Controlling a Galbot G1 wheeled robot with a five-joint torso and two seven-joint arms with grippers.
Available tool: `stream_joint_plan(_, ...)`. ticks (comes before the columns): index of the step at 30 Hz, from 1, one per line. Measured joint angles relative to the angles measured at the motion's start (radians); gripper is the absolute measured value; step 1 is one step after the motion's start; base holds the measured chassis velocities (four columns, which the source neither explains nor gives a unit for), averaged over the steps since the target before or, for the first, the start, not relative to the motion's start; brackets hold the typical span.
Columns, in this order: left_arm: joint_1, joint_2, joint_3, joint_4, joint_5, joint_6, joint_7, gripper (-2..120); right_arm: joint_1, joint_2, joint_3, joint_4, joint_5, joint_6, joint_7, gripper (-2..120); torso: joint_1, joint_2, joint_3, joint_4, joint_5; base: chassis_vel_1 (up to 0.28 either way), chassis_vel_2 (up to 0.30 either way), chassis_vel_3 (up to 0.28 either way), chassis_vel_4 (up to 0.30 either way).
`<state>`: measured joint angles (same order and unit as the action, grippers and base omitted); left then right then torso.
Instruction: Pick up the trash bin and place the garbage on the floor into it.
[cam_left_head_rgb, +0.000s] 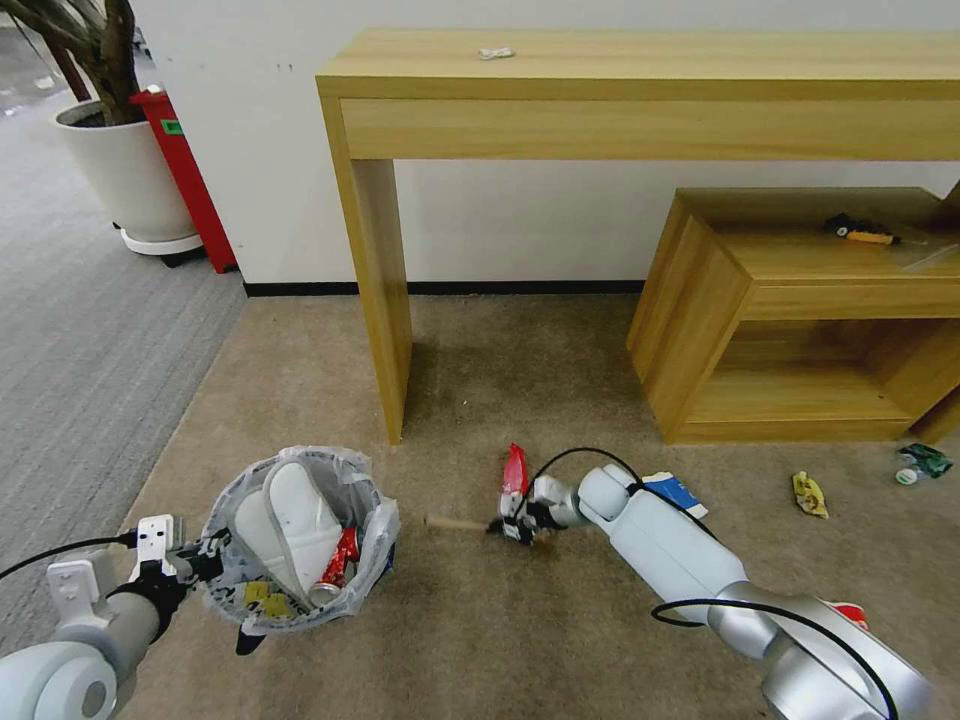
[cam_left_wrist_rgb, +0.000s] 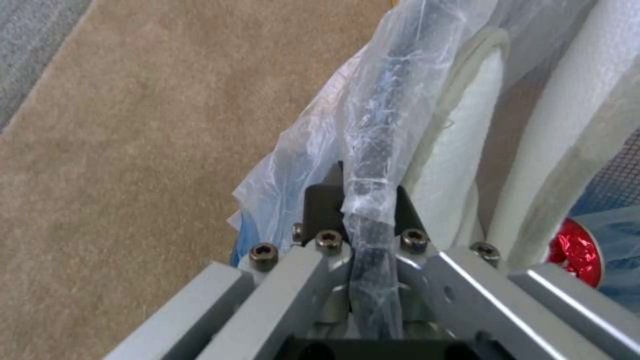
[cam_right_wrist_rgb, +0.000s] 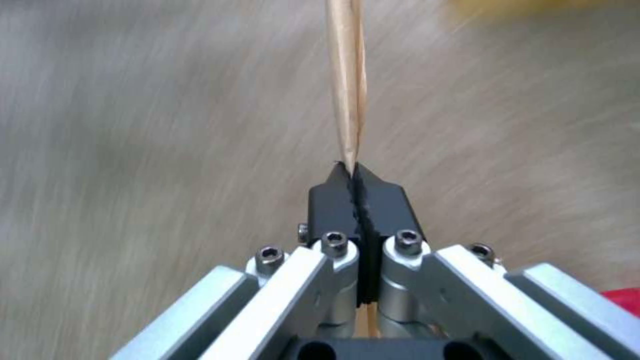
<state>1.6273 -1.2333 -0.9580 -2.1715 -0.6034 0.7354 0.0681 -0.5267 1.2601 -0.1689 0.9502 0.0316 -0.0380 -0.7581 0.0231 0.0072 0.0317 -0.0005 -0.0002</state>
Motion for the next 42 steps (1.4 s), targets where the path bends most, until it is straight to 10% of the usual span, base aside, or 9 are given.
stream_joint_plan(9, -0.058, 0.039, 0.079, 0.051, -0.016, 0.0, -0.017, 0, -0.094, -0.088, 0.203, 0.455, 0.325, -0.129, 0.132, 0, 0.0, 0.0, 0.0, -0.0007, -0.0001, 0.0, 0.0, 0.0, 0.0)
stream_joint_plan(21, -0.209, 0.147, 0.288, 0.158, -0.048, 0.0, -0.059, 0, -0.08, -0.064, 0.127, 0.822, 0.578, -0.252, 0.337, 0, 0.0, 0.0, 0.0, -0.0005, -0.0002, 0.0, 0.0, 0.0, 0.0)
stream_joint_plan(42, -0.228, 0.207, 0.317, 0.141, -0.153, 0.0, -0.101, 0, -0.245, -0.049, -0.066, 0.813, 0.5, -0.162, 0.403, 0, 0.0, 0.0, 0.0, -0.0002, -0.0001, 0.0, 0.0, 0.0, 0.0)
